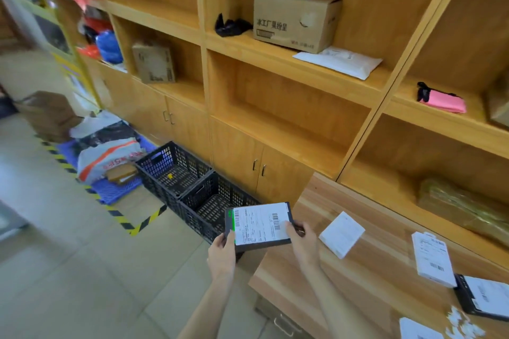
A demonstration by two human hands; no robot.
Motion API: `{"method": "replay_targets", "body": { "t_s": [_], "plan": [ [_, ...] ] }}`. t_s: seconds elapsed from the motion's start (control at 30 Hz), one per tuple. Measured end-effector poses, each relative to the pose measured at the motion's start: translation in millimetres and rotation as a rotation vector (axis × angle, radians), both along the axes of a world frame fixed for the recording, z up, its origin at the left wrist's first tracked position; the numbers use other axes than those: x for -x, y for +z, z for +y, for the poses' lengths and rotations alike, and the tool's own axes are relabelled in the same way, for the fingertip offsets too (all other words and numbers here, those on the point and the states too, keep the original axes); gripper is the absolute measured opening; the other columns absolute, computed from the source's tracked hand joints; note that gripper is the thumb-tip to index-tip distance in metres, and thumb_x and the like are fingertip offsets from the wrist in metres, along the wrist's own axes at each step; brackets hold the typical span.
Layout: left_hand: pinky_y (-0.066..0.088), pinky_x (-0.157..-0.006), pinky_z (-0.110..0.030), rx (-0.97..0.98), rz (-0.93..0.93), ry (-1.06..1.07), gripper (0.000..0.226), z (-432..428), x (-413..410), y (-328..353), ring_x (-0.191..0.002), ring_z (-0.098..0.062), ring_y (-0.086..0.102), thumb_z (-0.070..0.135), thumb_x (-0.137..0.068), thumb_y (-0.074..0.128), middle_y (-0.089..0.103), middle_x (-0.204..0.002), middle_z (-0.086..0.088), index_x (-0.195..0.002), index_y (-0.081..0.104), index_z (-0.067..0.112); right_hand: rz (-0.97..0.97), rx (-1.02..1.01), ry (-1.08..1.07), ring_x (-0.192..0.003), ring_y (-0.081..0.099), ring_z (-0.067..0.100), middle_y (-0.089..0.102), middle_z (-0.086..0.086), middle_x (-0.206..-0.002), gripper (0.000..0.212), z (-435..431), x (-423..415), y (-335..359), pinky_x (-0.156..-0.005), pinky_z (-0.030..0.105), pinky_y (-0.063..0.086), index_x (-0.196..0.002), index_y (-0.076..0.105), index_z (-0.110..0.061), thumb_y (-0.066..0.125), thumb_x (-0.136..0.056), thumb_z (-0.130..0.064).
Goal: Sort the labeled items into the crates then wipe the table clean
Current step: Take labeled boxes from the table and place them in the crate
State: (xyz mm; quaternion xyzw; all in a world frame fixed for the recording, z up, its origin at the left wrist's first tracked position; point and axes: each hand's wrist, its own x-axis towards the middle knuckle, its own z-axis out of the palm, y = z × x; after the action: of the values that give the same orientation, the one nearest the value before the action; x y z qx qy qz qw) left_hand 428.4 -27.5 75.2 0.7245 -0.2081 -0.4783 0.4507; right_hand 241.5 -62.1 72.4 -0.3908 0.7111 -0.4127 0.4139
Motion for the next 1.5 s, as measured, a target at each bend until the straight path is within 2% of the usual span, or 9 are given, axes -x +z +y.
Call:
{"method": "replay_targets", "body": {
  "t_s": [0.13,0.27,0.4,0.6,0.8,1.0,1.23,1.4,1.5],
  "plan": [
    [0.044,-0.106,-0.042,-0.011,0.021,0.044,0.051,-25,-55,-1,-0.111,-0.020,0.063,0.049,-0.082,0.061,0.072,-0.112,0.003,-0.121,0.066,0.017,-0.004,0.015,0.069,-0.093,0.065,0.014,0.070,-0.004,-0.094,0.018,-33,-53,2,-0.067,0.024,0.047,-0.099,0.064,-0.016,0.067,-0.092,-0.033],
    [0.043,-0.094,-0.034,0.007,0.022,0.071,0.031,-42,-84,5,-0.108,-0.020,0.060,0.036,-0.089,0.061,0.071,-0.109,0.004,-0.113,0.068,0.017,-0.005,0.018,0.101,-0.092,0.066,0.010,0.072,-0.006,-0.096,0.019,-58,-81,0,-0.069,0.026,0.046,-0.098,0.066,-0.022,0.068,-0.089,-0.038],
    [0.045,-0.101,-0.039,-0.002,0.004,0.080,0.032,-67,-113,4,-0.109,-0.020,0.062,0.039,-0.087,0.062,0.072,-0.108,0.007,-0.111,0.070,0.021,0.017,-0.003,0.132,-0.093,0.065,0.007,0.071,-0.010,-0.096,0.024,-90,-111,-7,-0.070,0.023,0.048,-0.102,0.065,-0.024,0.068,-0.088,-0.043],
    [0.043,-0.098,-0.033,-0.008,-0.014,0.114,0.037,-128,-154,-5,-0.110,-0.019,0.060,0.038,-0.090,0.063,0.069,-0.113,0.002,-0.117,0.067,0.014,0.009,-0.032,0.182,-0.096,0.066,0.010,0.069,-0.007,-0.100,0.030,-158,-154,-26,-0.074,0.024,0.053,-0.106,0.063,-0.024,0.067,-0.088,-0.047],
    [0.039,-0.085,-0.030,-0.016,-0.071,0.099,0.013,-214,-195,-12,-0.097,-0.016,0.059,0.037,-0.092,0.060,0.067,-0.092,0.010,-0.093,0.061,0.024,-0.004,-0.063,0.212,-0.094,0.065,0.009,0.070,-0.008,-0.101,0.032,-248,-196,-45,-0.077,0.026,0.053,-0.105,0.064,-0.025,0.068,-0.085,-0.051],
    [0.045,-0.105,-0.042,-0.081,-0.099,0.077,0.045,-292,-223,-17,-0.112,-0.019,0.060,0.043,-0.090,0.063,0.068,-0.112,0.004,-0.125,0.064,0.015,-0.028,-0.087,0.198,-0.095,0.065,0.006,0.069,-0.010,-0.102,0.041,-315,-218,-46,-0.074,0.021,0.052,-0.107,0.063,-0.023,0.070,-0.083,-0.055],
    [0.043,-0.092,-0.032,-0.076,-0.099,0.052,0.045,-368,-247,-21,-0.108,-0.015,0.058,0.040,-0.093,0.060,0.067,-0.120,0.002,-0.128,0.061,0.012,-0.063,-0.083,0.210,-0.094,0.063,0.003,0.068,-0.011,-0.102,0.035,-382,-241,-37,-0.067,0.019,0.046,-0.108,0.063,-0.020,0.070,-0.086,-0.047],
    [0.039,-0.086,-0.029,-0.082,-0.103,0.053,0.044,-401,-260,-16,-0.099,-0.014,0.054,0.035,-0.094,0.060,0.060,-0.106,0.004,-0.131,0.059,0.010,-0.078,-0.096,0.222,-0.094,0.063,0.003,0.068,-0.010,-0.103,0.036,-414,-251,-34,-0.068,0.020,0.047,-0.108,0.063,-0.020,0.071,-0.085,-0.047],
    [0.043,-0.082,-0.028,-0.081,-0.112,0.042,0.046,-423,-275,-16,-0.101,-0.016,0.059,0.036,-0.093,0.059,0.066,-0.114,0.000,-0.129,0.060,0.008,-0.073,-0.106,0.242,-0.095,0.063,0.003,0.067,-0.013,-0.103,0.040,-434,-265,-37,-0.067,0.019,0.047,-0.109,0.062,-0.023,0.071,-0.083,-0.053]
  ]
}}
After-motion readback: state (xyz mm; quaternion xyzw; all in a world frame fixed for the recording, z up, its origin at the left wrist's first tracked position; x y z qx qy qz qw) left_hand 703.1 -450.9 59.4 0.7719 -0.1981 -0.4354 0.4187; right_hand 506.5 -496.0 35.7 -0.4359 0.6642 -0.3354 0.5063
